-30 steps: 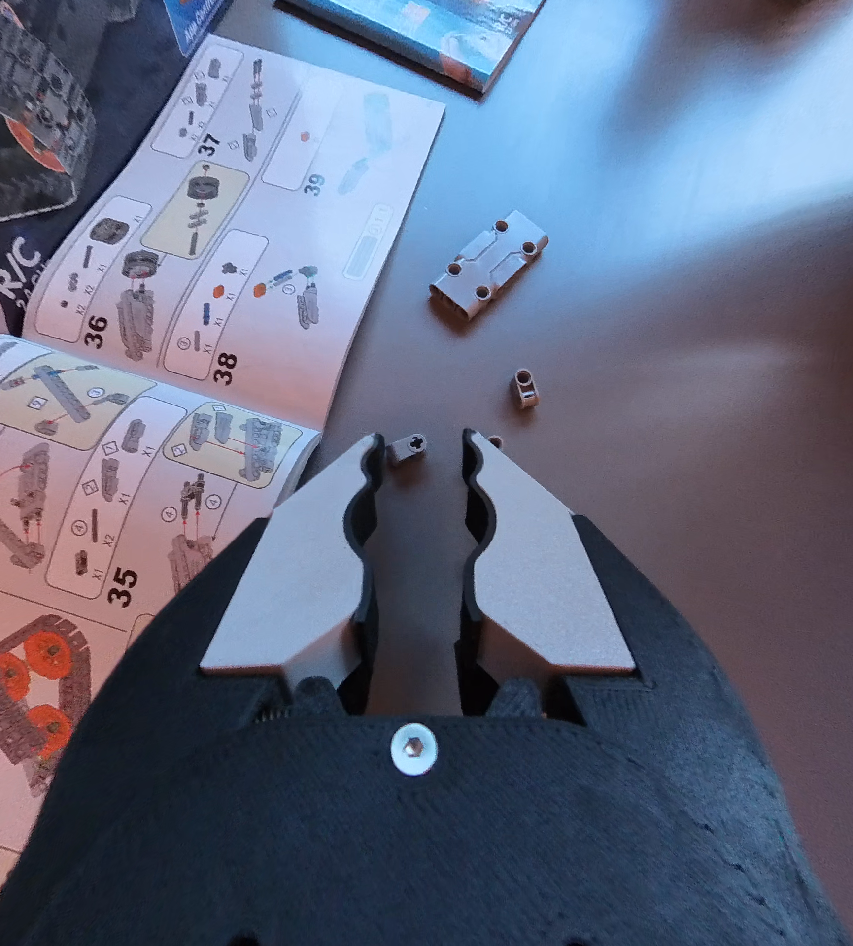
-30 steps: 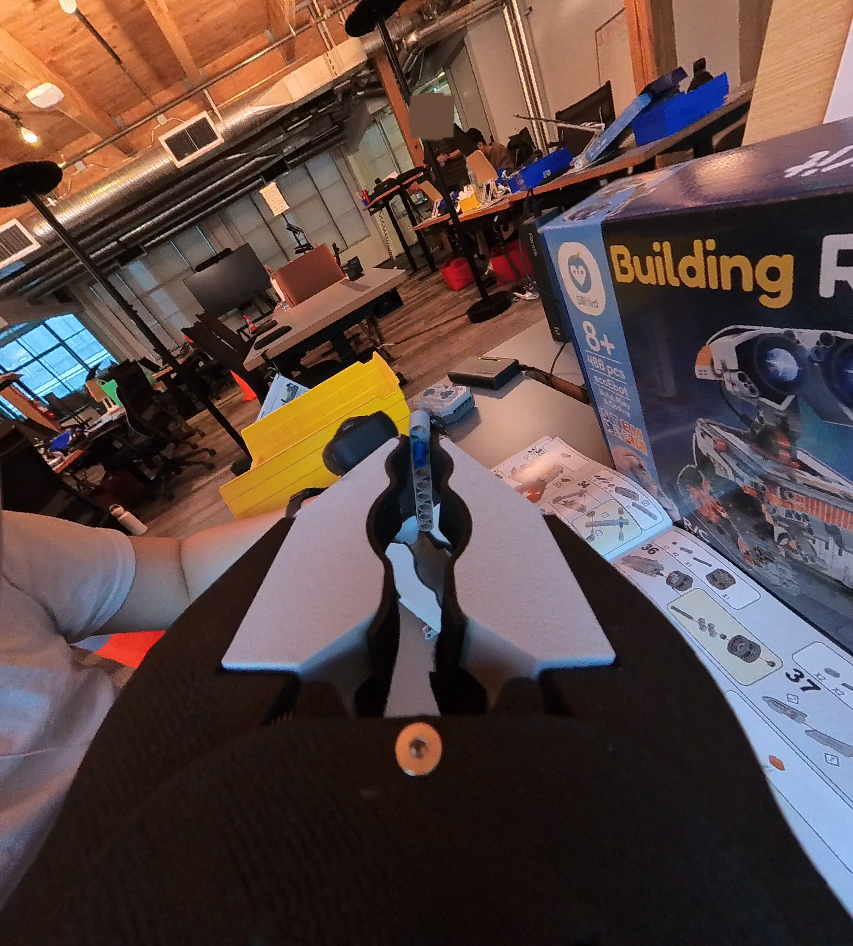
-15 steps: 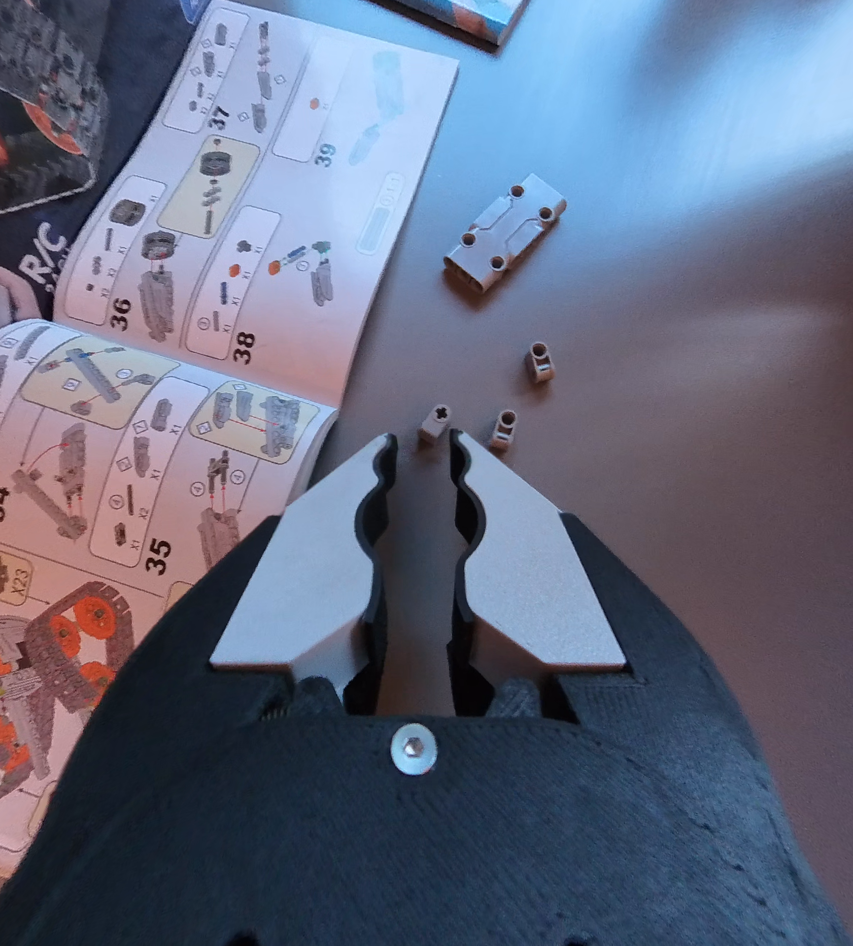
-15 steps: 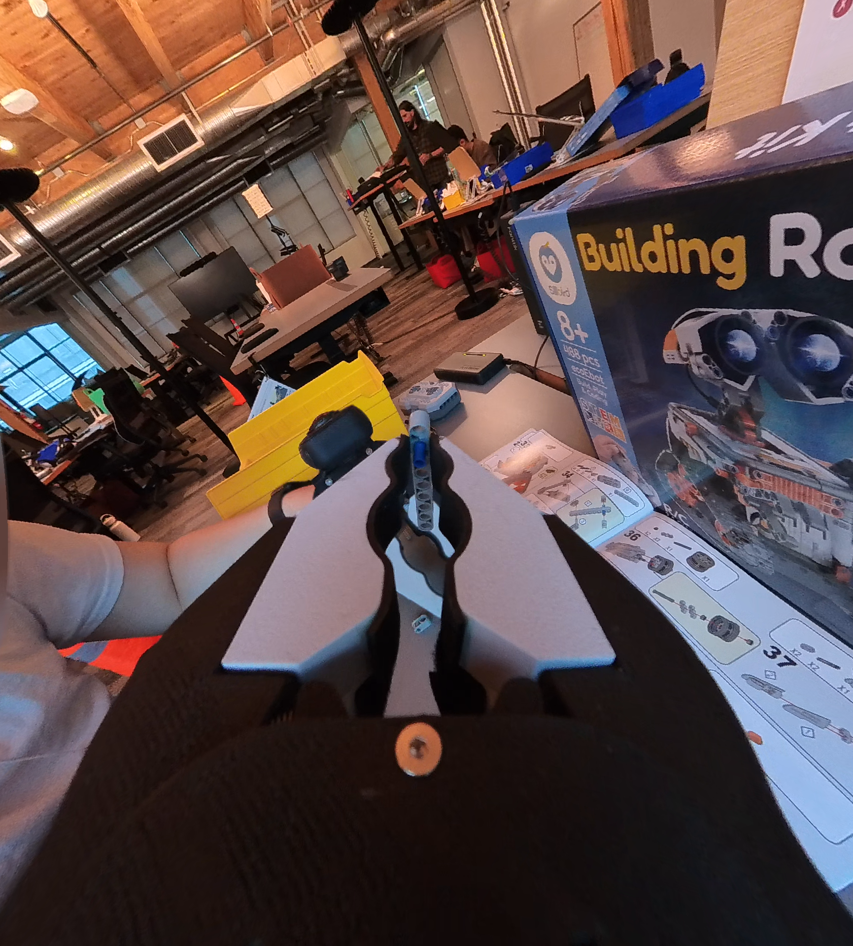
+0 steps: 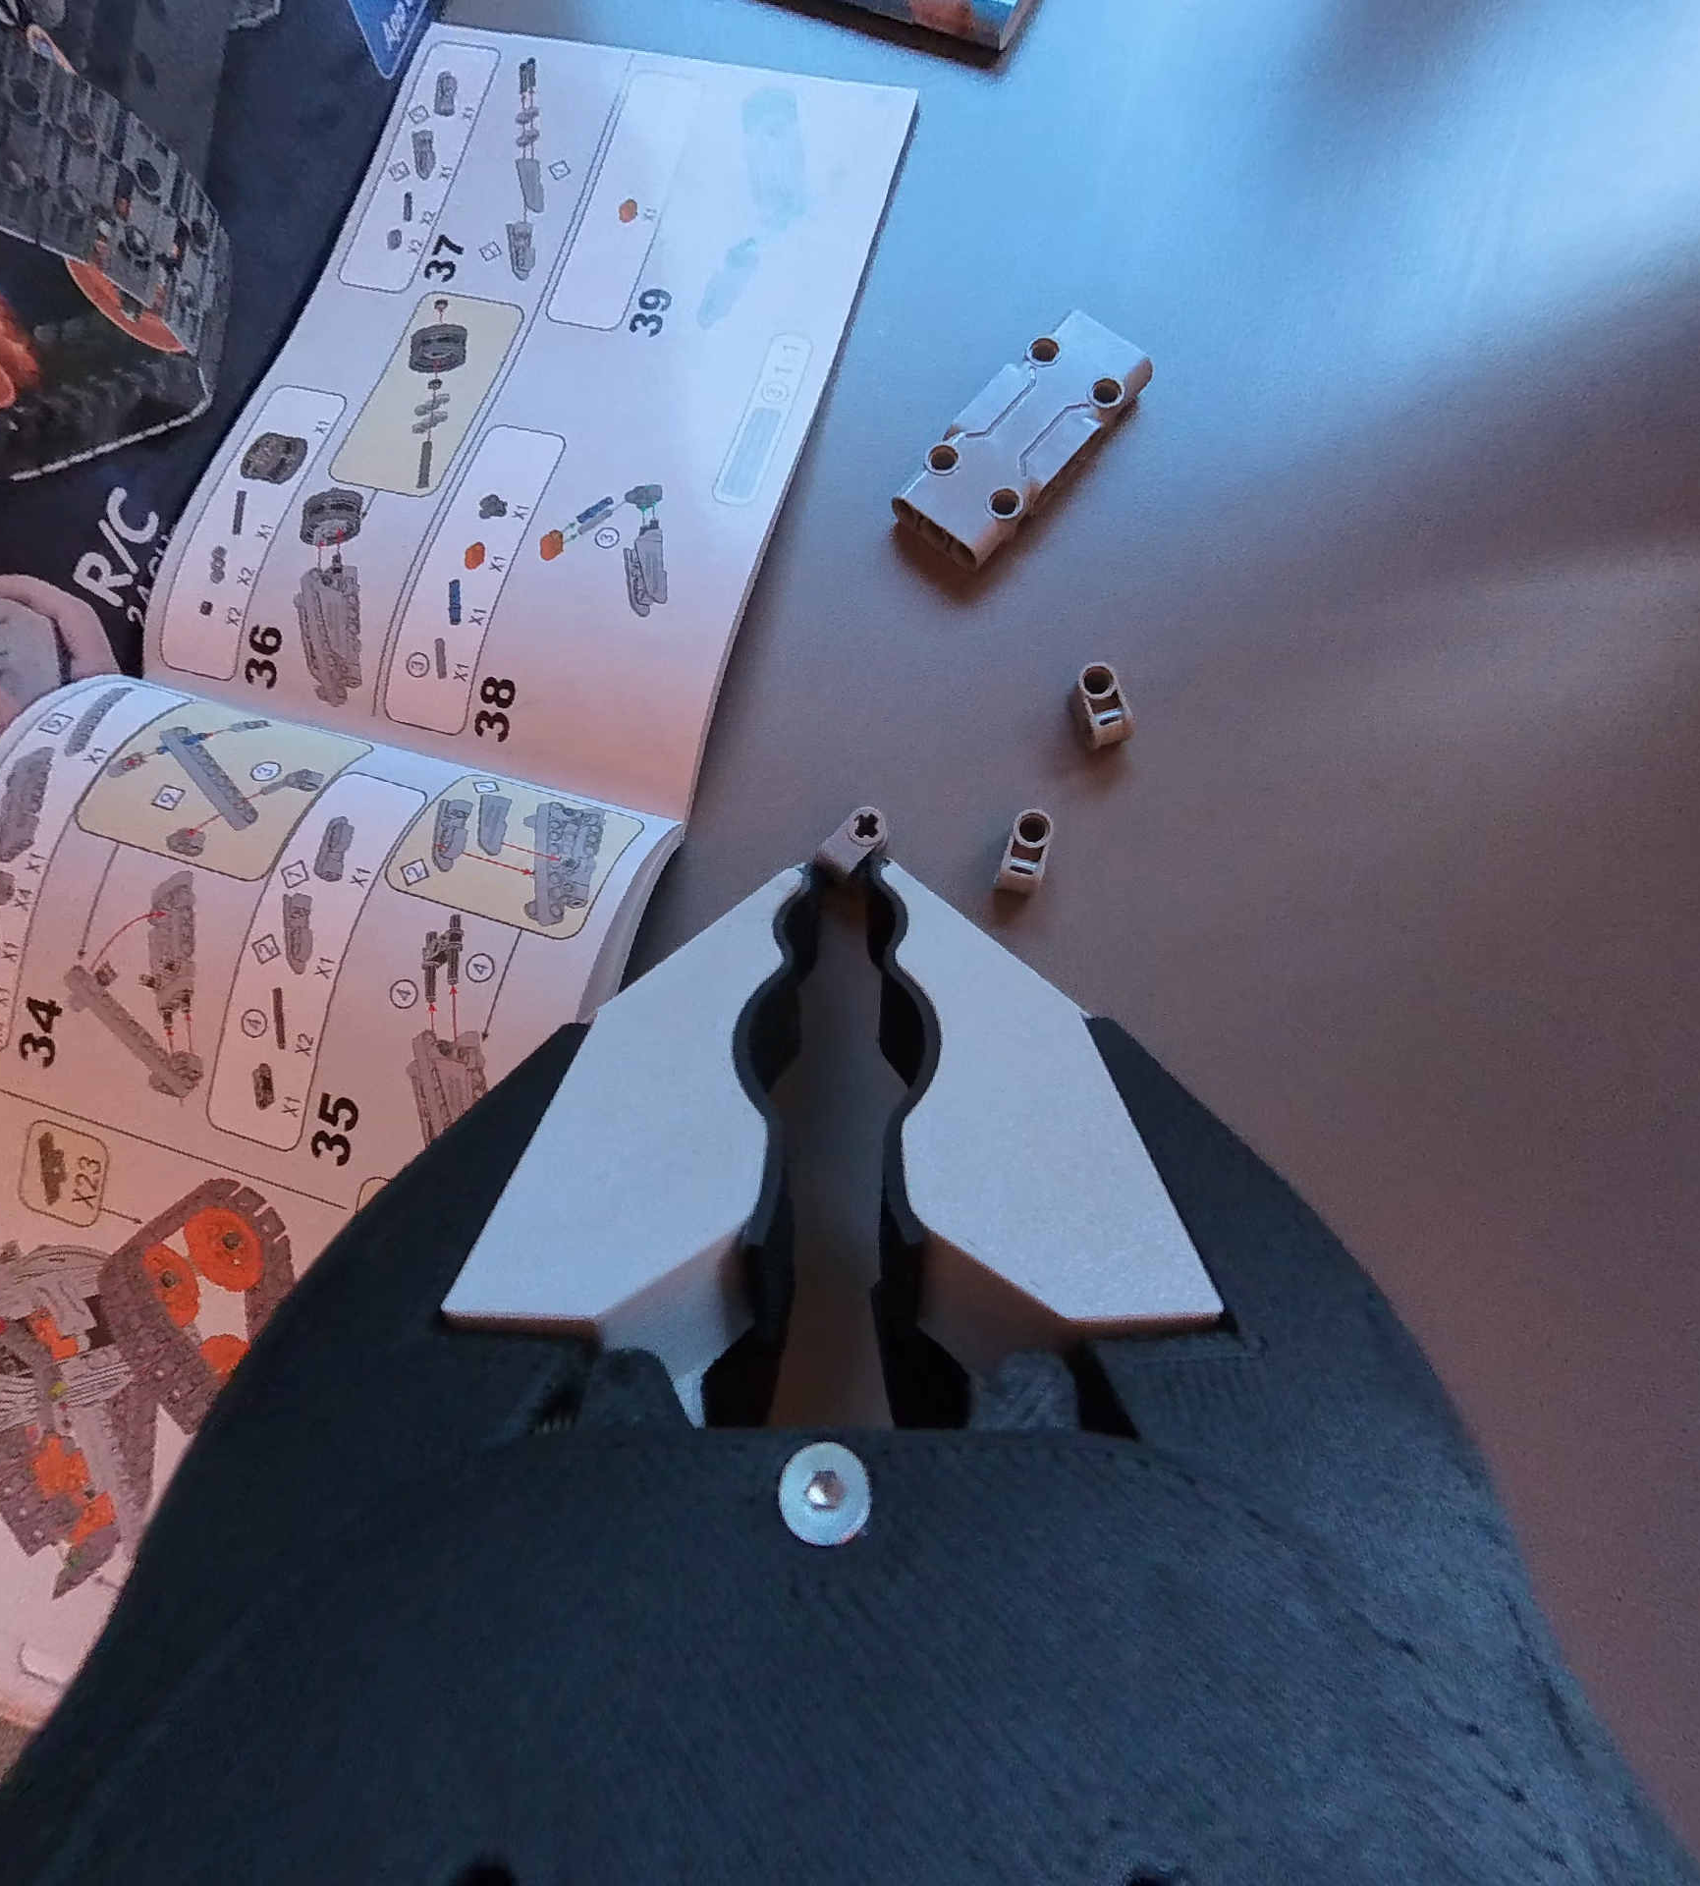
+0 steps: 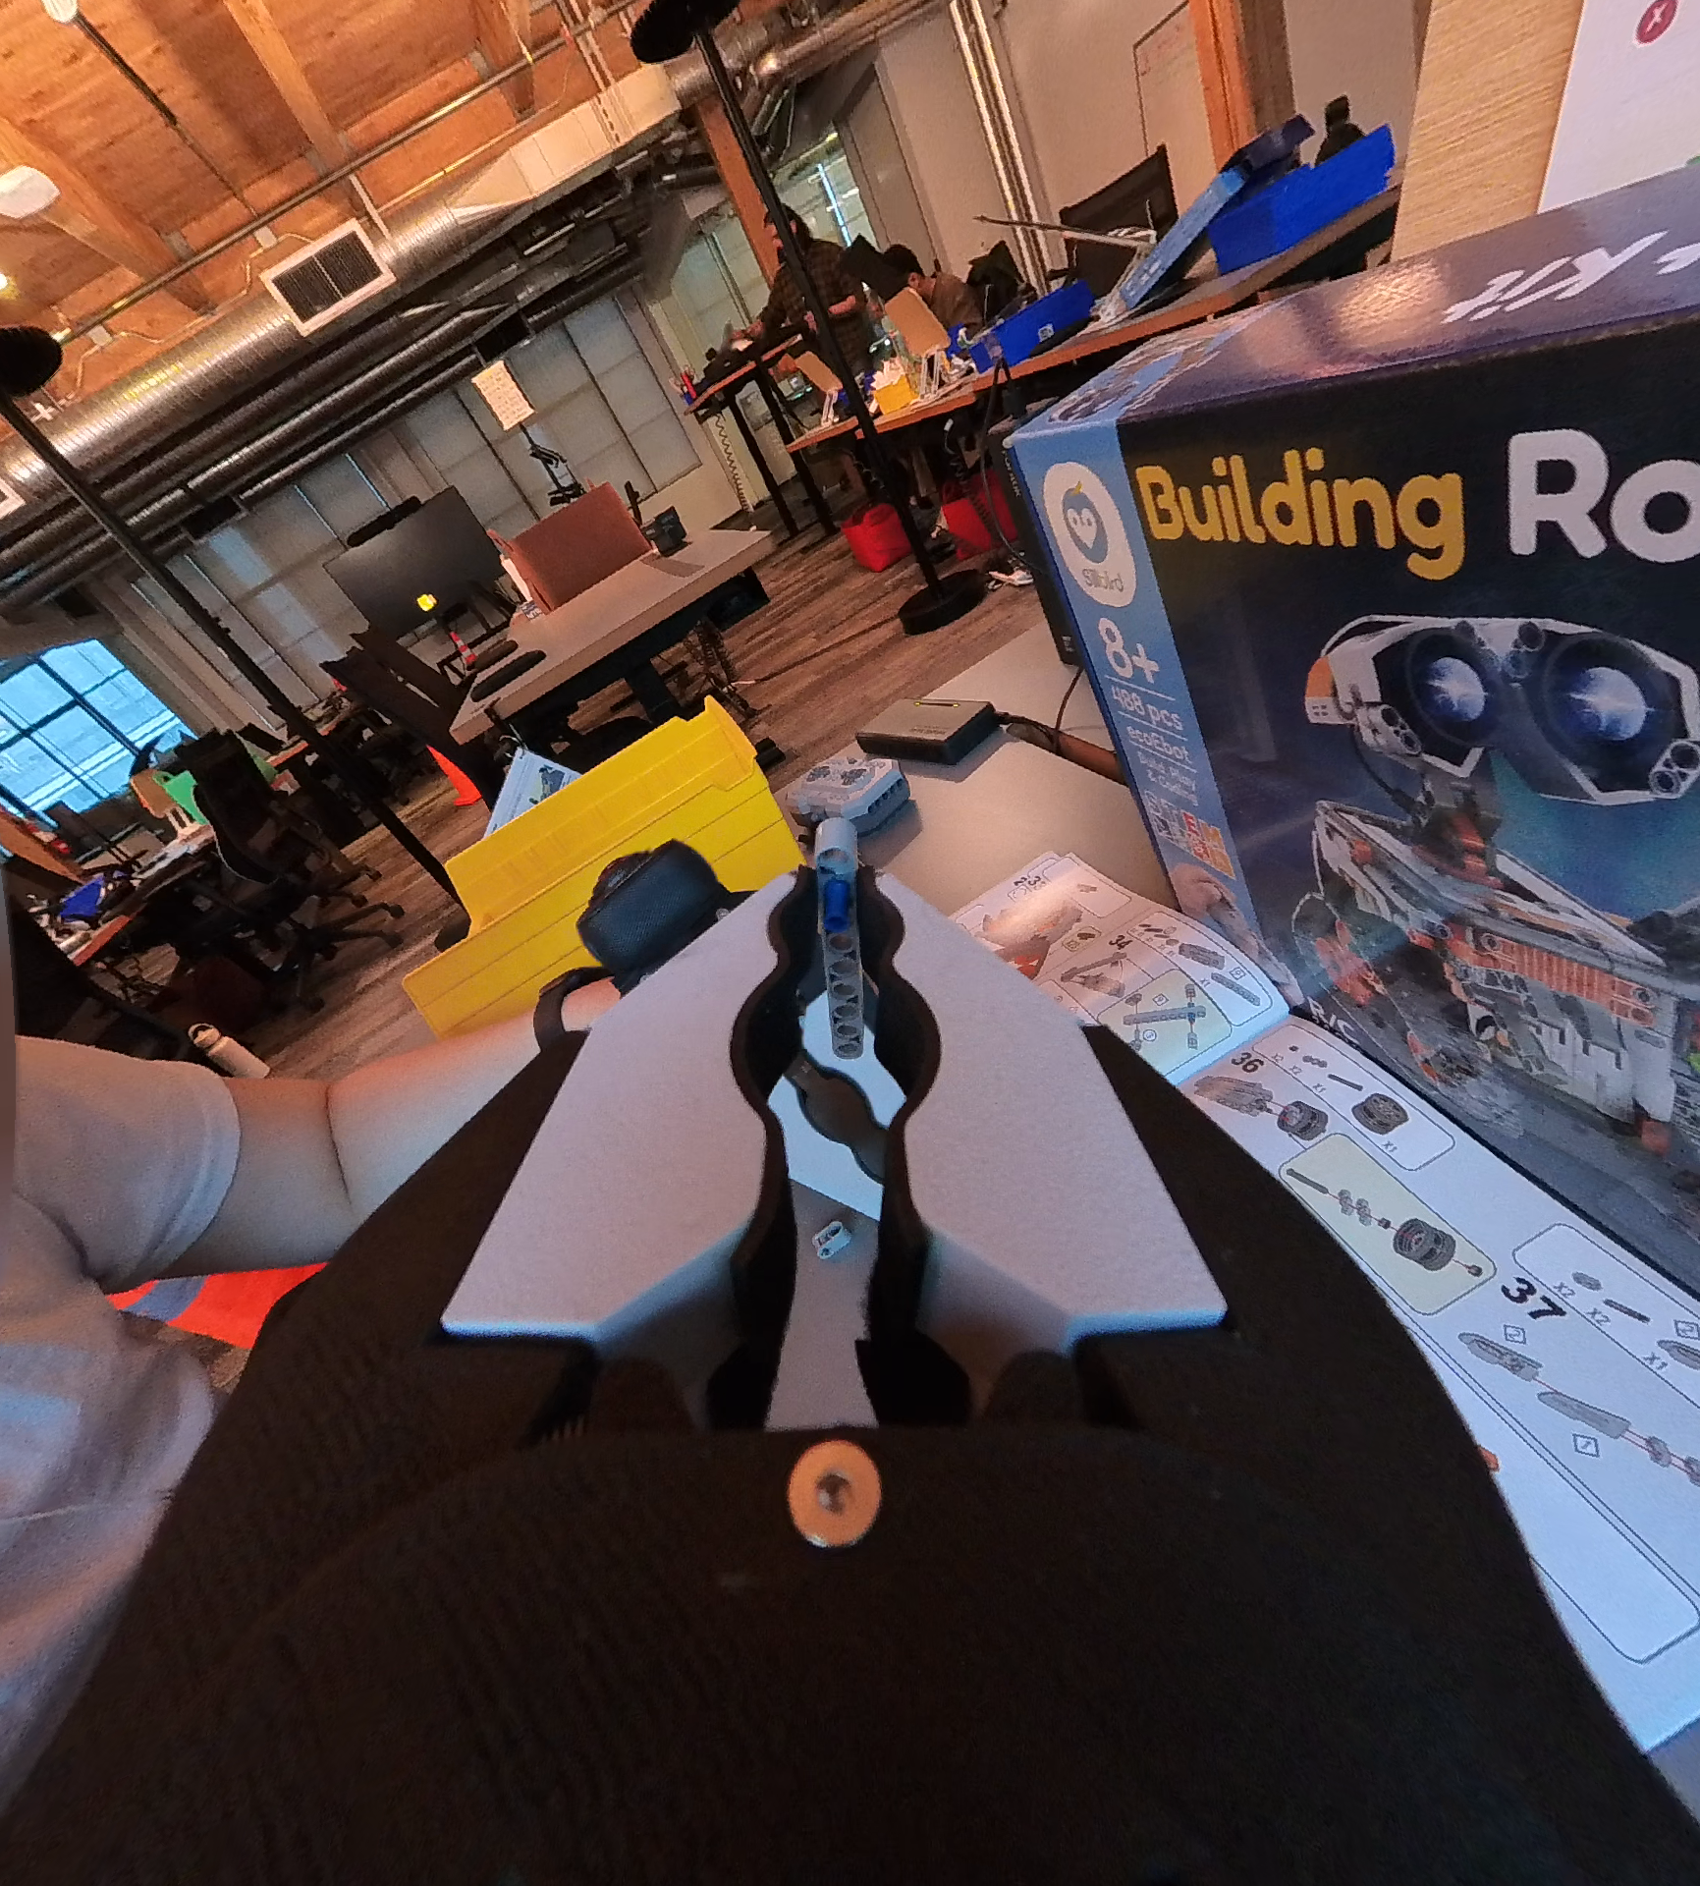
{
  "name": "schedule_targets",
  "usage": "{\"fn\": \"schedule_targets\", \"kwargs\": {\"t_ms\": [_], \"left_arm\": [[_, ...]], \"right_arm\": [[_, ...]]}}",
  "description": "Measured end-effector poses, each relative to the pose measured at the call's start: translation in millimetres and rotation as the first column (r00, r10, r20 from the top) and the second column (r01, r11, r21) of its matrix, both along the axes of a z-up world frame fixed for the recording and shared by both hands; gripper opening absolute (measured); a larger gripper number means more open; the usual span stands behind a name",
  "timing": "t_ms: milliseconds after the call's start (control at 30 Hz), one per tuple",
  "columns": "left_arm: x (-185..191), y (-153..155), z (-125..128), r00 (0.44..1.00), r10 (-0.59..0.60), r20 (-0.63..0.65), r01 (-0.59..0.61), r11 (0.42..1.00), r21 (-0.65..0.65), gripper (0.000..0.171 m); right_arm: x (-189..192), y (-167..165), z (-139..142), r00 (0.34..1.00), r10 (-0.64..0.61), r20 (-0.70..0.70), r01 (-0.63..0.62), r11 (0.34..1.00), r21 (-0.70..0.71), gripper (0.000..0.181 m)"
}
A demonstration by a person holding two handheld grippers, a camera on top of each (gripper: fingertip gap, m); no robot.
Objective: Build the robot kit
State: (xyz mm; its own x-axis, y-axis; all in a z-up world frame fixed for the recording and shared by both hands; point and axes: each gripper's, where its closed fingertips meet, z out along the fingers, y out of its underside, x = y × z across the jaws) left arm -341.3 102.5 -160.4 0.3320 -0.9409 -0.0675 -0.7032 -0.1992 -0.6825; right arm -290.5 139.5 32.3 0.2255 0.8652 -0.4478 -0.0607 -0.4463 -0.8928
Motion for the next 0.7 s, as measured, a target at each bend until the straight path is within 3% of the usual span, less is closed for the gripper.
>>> {"fn": "schedule_targets", "kwargs": {"t_ms": [167,467,700], "left_arm": [[-3,-4,1,1.000,-0.013,-0.026,0.013,1.000,-0.020,0.005],[-24,2,-1,0.993,0.060,-0.103,-0.067,0.996,-0.064,0.005],[-30,-5,-1,0.990,0.030,-0.134,-0.043,0.995,-0.091,0.004]], "right_arm": [[1,1,-1,1.000,-0.002,0.004,0.002,1.000,-0.002,0.007],[2,5,-8,1.000,-0.008,0.013,0.008,1.000,-0.028,0.007],[1,5,-12,1.000,-0.005,0.026,0.006,0.999,-0.034,0.007]]}}
